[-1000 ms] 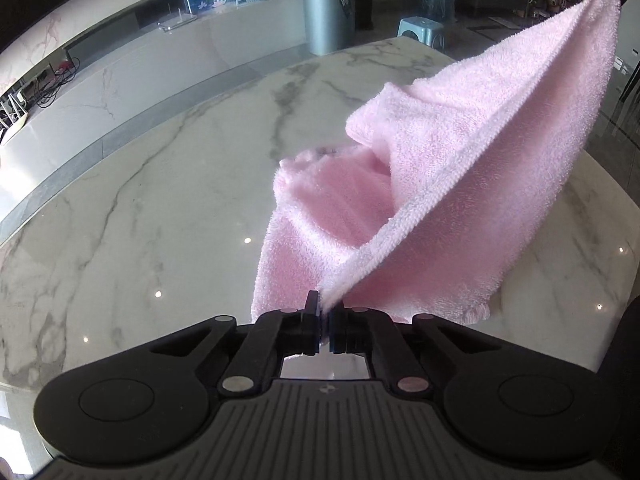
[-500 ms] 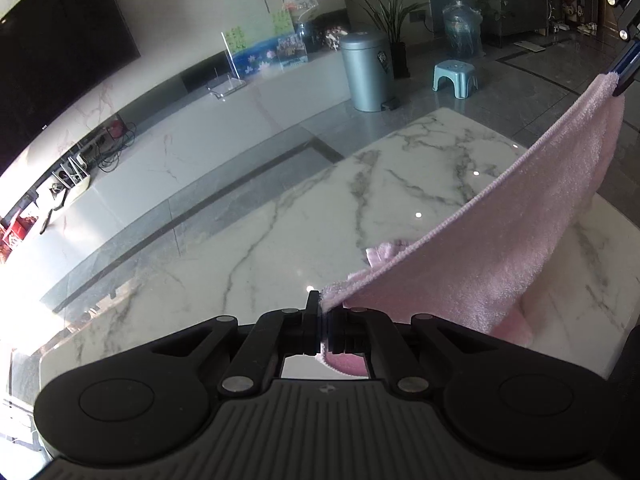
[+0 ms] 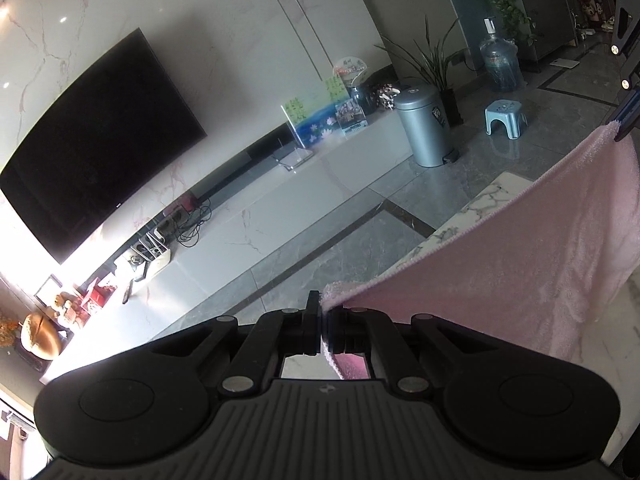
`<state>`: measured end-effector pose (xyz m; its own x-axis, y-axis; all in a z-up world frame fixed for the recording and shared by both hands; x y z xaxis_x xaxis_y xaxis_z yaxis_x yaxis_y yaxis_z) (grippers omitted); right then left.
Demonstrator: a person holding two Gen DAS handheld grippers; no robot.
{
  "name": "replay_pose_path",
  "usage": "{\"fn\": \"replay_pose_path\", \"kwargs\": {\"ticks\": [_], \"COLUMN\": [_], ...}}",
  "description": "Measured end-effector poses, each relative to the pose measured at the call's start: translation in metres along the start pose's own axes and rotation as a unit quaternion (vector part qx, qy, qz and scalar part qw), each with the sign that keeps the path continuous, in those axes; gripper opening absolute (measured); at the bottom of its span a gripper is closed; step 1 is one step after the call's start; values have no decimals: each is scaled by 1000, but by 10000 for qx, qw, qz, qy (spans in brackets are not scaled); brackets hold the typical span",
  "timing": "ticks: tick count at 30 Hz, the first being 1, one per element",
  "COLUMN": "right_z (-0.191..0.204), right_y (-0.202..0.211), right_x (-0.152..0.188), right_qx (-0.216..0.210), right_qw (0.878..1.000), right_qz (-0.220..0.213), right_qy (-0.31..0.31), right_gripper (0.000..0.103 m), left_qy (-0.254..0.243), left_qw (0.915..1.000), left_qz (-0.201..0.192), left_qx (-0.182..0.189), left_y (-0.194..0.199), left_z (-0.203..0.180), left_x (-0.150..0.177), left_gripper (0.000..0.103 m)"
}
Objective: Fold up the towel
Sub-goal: 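Lift the towel high with both grippers and shake it open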
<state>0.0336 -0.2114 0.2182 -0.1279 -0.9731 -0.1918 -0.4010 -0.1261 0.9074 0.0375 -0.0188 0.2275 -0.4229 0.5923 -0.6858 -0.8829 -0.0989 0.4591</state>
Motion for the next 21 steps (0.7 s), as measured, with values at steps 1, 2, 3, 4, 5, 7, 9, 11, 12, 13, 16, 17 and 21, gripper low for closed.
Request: {"fn": "replay_pose_path", "kwargs": {"ticks": [1,2,3,4,5,7,9,11,12,13,16,17,21], "right_z": [-2,-4,-7,-9,-12,-17,-24,-33,-39,-44,-62,-68,-96], "right_y": [1,1,1,0,0,-2,-5,-10,-12,-16,-27,-30,-42], "right_x": [-2,-4,-7,-10,-13,-17,-23,-28,-30,-33,-42,-44,-54], "right_qx": [17,34,54,75,95,119,151,207,237,276,408,443,628], "right_qw": [10000,10000,10000,10000,10000,9999,9999,9998,9997,9996,9990,9988,9974], "right_qz": [3,3,1,-1,-3,-17,-39,-52,-58,-63,-96,-113,-196], "right_qy": [13,19,22,26,29,24,12,-18,-35,-57,-132,-158,-288], "right_gripper": [3,3,3,3,3,3,3,3,3,3,3,3,3], "left_qy": [-46,-100,-154,-203,-237,-301,-369,-458,-503,-538,-621,-631,-595], "left_qw": [10000,9999,9998,9997,9996,9993,9989,9983,9979,9976,9966,9963,9957], "left_qz": [-5,-4,0,9,22,76,125,153,165,180,227,244,279], "left_qx": [-28,-62,-99,-139,-168,-228,-275,-336,-366,-390,-488,-533,-646], "left_y": [0,-1,-2,-3,-5,-12,-19,-27,-31,-37,-53,-59,-81], "left_z": [2,3,4,5,7,10,14,17,18,20,25,27,37], "left_x": [-3,-5,-6,-8,-9,-12,-14,-17,-18,-19,-23,-23,-29], "left_gripper": [2,2,2,2,2,2,2,2,2,2,2,2,2]}}
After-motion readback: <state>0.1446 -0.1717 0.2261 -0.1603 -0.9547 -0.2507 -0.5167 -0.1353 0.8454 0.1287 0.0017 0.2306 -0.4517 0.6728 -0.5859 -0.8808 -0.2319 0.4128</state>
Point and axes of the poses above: each gripper's, at about its wrist camera, not at the fingertips, and y roughly against the way its jaws point, z to its left, x to its underside, the point moved 5 cm from there along -y, roughly the way its jaws point, and after that the axes turned 12 degrees about -x, right-handed, at the moved point
